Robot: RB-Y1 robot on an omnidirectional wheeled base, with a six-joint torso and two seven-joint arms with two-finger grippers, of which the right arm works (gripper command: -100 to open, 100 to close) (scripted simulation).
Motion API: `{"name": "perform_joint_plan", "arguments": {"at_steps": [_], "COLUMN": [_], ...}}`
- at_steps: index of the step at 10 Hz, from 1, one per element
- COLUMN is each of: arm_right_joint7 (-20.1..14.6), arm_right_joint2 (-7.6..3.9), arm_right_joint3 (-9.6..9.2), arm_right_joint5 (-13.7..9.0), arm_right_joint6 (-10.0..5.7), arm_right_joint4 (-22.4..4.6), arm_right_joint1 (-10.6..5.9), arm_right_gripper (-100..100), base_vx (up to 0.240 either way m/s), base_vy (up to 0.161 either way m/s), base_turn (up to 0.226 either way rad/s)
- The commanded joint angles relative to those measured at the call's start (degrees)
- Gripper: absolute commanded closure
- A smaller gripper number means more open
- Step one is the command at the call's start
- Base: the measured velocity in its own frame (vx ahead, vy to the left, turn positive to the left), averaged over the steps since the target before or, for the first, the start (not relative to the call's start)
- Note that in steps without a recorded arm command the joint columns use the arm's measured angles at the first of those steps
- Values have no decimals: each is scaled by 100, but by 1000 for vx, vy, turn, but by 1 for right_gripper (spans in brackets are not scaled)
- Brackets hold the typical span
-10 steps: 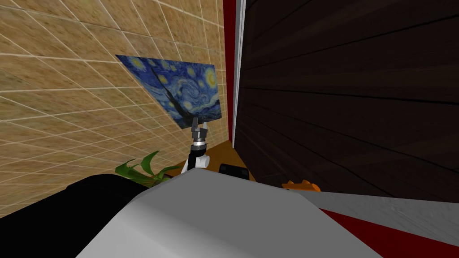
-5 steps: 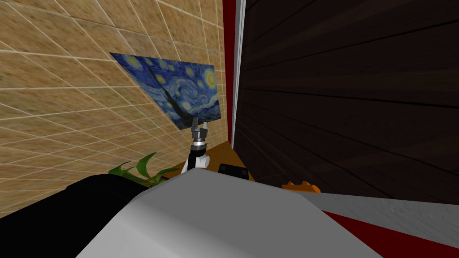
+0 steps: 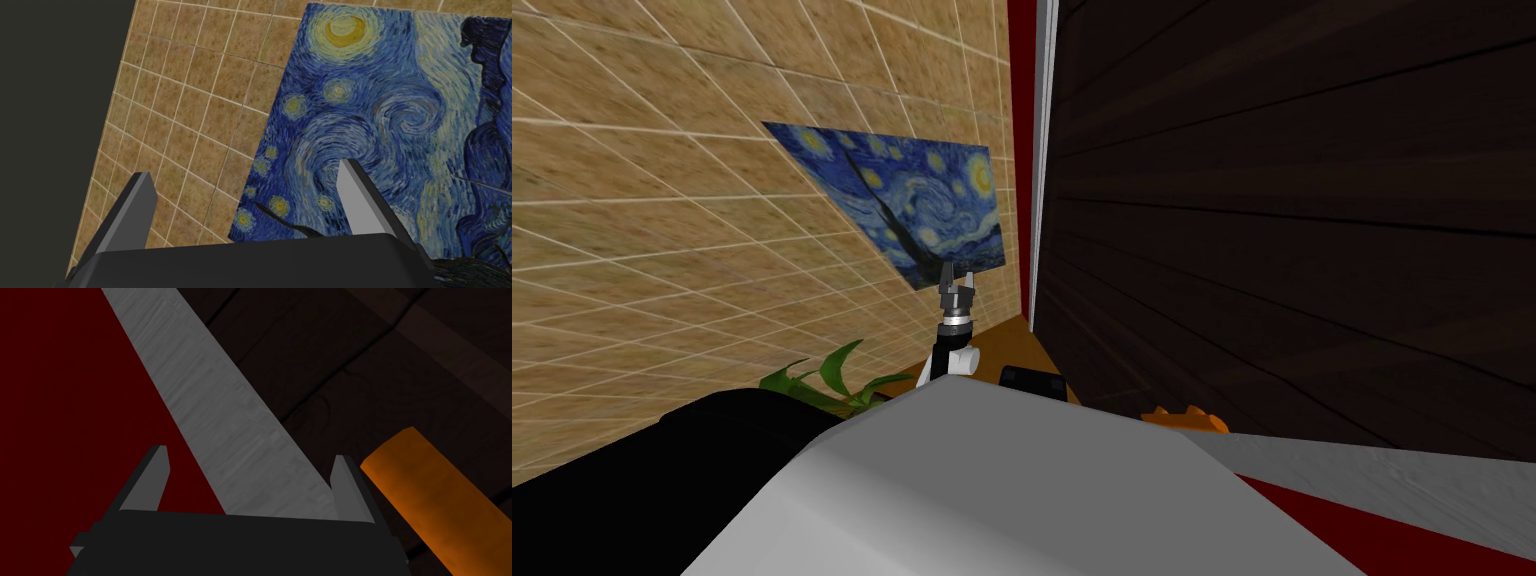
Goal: Push the door open
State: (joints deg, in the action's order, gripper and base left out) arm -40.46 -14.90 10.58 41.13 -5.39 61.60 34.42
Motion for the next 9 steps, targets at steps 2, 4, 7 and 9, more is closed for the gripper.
{"name": "perform_joint_plan", "arguments": {"at_steps": [2, 4, 7, 9], "arm_right_joint7": [-119, -119, -119, -133], "arm_right_joint2": [-1, -1, -1, 3], "arm_right_joint3": [-222, -222, -222, -245], "arm_right_joint5": [125, 125, 125, 149], "arm_right_joint6": [-82, -82, -82, -114], "arm_right_joint4": [-124, -124, -124, -152], "arm_right_joint1": [-45, -45, -45, -47], "arm_right_gripper": [-100, -100, -100, -100], "base_vx": [36, 87, 4, 6], "base_vy": [-8, 8, -4, 1], "base_turn": [-66, -47, 2, 14]}}
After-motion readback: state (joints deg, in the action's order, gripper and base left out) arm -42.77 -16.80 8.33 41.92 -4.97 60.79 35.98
